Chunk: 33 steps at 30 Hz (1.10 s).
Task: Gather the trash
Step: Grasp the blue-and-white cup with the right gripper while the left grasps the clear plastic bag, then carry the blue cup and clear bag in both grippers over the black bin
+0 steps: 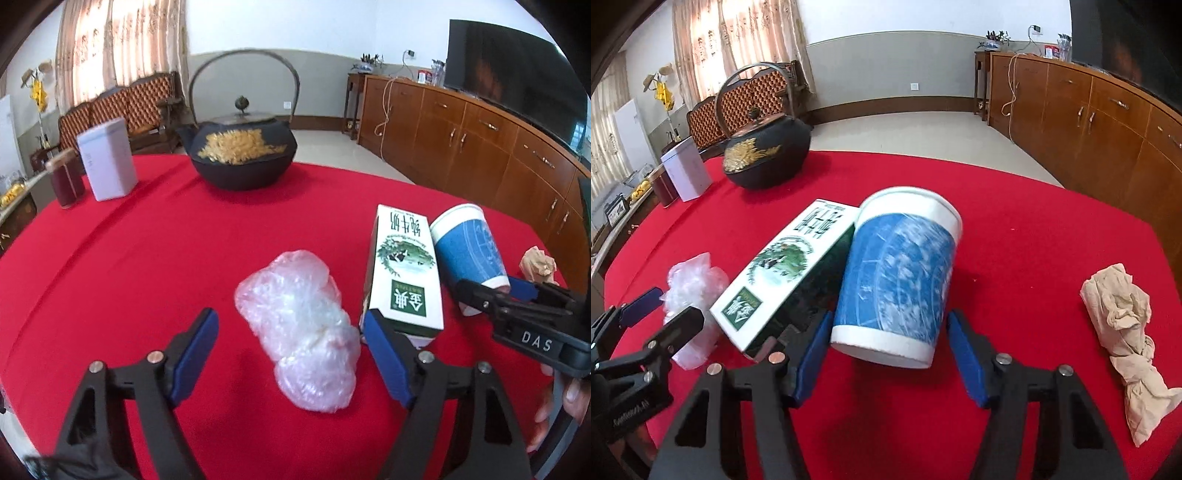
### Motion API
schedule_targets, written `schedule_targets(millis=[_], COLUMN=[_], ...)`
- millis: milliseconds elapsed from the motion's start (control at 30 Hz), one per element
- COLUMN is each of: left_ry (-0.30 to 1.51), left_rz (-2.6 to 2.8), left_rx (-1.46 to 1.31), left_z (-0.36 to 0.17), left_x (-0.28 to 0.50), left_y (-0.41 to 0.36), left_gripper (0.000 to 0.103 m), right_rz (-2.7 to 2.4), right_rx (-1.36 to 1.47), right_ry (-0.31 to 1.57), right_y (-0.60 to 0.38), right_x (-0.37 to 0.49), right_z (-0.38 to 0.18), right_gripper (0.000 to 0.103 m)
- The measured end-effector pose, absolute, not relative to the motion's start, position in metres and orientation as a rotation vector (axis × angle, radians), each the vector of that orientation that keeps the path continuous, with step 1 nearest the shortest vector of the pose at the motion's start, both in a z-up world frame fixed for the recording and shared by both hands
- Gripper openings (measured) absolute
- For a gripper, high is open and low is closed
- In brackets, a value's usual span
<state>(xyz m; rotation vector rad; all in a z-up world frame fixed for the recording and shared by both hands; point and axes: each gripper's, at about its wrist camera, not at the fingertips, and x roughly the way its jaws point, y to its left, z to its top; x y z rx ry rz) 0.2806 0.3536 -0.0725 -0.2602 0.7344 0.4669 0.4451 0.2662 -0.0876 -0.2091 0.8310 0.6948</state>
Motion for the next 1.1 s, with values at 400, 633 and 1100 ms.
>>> schedule_targets(millis=[400,633,1100], left_ry=[0.707,0.656,0.582], left_rz=[0.414,0.408,0.334], left_rx=[-0.249,-0.238,-0.188], left_z=[-0.066,-0.049,-0.011], left_x=[0.262,0.226,0.163], left_y=[0.341,0.311,0.220], left_gripper=[0.046,0.046,0.046], right_rz=[0.727,0.724,0.625], right_rx=[-0.286,-0.273,-0.238], right_ry=[0.790,0.721,0.665], right_y=[0.260,0.216,0.083], right_x=[0.432,0.395,0.309], right_z=[-0.083,-0.061,-0.027], right_gripper=[0.059,0.059,0.058])
